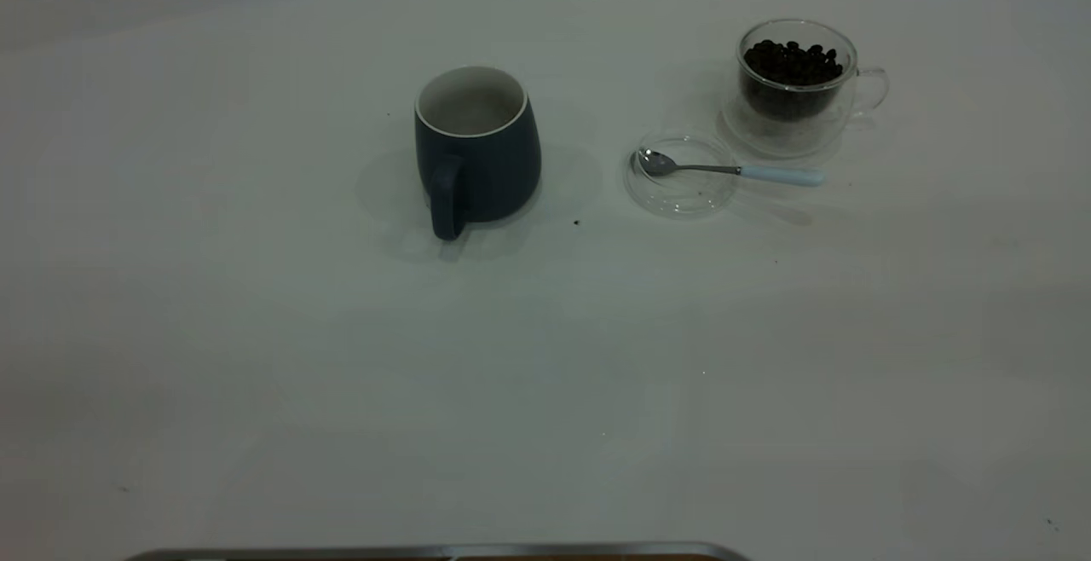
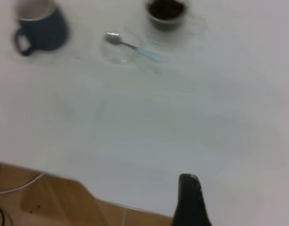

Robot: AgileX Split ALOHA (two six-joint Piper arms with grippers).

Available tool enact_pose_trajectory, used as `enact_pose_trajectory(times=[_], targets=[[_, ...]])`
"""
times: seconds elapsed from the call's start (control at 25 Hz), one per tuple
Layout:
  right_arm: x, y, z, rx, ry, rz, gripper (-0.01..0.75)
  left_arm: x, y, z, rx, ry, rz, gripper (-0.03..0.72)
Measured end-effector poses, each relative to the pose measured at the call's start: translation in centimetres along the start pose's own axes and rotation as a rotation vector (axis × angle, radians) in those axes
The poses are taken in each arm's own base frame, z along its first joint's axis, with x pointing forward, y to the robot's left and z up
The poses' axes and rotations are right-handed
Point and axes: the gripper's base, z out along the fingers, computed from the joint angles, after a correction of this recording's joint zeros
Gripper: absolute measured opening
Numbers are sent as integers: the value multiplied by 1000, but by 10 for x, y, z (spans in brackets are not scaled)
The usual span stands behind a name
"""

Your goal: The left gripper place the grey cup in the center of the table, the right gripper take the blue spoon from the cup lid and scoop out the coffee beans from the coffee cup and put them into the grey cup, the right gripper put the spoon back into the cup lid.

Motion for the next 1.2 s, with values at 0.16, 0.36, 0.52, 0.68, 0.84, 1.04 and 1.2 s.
enact_pose_trajectory(times=[0.16, 0.36, 0.52, 0.68, 0.84, 1.04, 1.2], targets=[[14, -7, 1, 10, -37, -15, 590, 0, 0, 0, 0, 0, 0, 532], [19, -15, 2, 80, -62, 76, 590, 0, 0, 0, 0, 0, 0, 532], [19, -16, 2, 89, -73, 77, 590, 0, 0, 0, 0, 0, 0, 532], [21, -14, -1, 158, -98, 41, 590, 0, 0, 0, 0, 0, 0, 532], [21, -13, -1, 259, -97, 93, 590, 0, 0, 0, 0, 0, 0, 532], [21, -12, -1, 307, -97, 129, 590, 0, 0, 0, 0, 0, 0, 532], [21, -12, -1, 308, -97, 130, 590, 0, 0, 0, 0, 0, 0, 532]])
